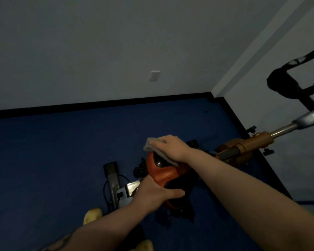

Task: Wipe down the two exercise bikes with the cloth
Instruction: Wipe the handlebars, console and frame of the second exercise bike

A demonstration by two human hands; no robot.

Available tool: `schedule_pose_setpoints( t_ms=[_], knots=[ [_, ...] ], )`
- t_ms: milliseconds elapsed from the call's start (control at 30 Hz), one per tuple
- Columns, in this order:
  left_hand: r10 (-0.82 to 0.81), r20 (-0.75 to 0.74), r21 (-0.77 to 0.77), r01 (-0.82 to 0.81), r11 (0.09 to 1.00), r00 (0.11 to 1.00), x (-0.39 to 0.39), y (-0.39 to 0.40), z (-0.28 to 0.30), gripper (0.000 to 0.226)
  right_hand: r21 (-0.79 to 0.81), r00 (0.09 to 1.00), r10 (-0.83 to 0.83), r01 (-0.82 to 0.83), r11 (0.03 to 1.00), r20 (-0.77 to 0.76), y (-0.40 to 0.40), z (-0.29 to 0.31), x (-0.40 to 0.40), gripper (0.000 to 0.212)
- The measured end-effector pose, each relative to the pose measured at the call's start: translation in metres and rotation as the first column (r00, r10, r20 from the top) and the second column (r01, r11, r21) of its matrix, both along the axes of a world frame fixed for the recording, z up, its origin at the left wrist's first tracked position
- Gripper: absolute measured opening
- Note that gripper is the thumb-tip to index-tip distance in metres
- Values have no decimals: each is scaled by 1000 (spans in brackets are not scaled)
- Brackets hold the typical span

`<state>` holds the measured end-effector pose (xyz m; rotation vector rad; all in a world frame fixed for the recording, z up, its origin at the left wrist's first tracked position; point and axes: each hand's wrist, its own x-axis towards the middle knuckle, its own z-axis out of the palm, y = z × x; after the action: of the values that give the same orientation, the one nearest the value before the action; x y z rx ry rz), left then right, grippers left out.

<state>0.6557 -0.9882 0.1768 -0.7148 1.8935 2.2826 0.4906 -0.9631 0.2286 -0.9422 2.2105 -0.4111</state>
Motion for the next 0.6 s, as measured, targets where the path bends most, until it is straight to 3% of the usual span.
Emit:
schedule_pose_setpoints(
  t_ms=[33, 100, 200, 267, 333, 400, 467, 600],
  knots=[
    [1, -8, 12, -1, 1000, 1000, 0, 0, 1, 61, 72, 996, -85, 86, 994, -17, -4, -1, -1, 51],
    [6, -7, 13, -6, 1000, 1000, 1, 1, 0, 56, 99, 979, -13, 34, 994, -203, -10, -6, 12, 48],
    [-3, -7, -37, 3, 999, 1000, 1, 1, 2, 50, -29, 833, 283, -336, 941, -476, -5, -9, 40, 45],
    [-12, -17, -31, 11, 999, 1000, 0, 1, 2, 52, -75, 863, 319, -375, 924, -391, -1, -10, 31, 45],
    [-6, -20, 8, 6, 1000, 1000, 0, 0, 0, 61, -47, 984, 129, -136, 990, -120, 3, -5, 11, 48],
    [16, -14, 33, -15, 999, 1000, 0, 1, -1, 63, 64, 996, -87, 86, 994, 4, 9, -5, -11, 49],
    [33, -4, 37, -33, 999, 999, 1, 1, -3, 65, 64, 998, -45, 48, 997, -49, 12, -7, -10, 44],
    [1, -9, -31, -1, 1000, 1000, 1, 1, -1, 55, -166, 890, 254, -335, 927, -378, 13, -9, 31, 38]
  ],
)
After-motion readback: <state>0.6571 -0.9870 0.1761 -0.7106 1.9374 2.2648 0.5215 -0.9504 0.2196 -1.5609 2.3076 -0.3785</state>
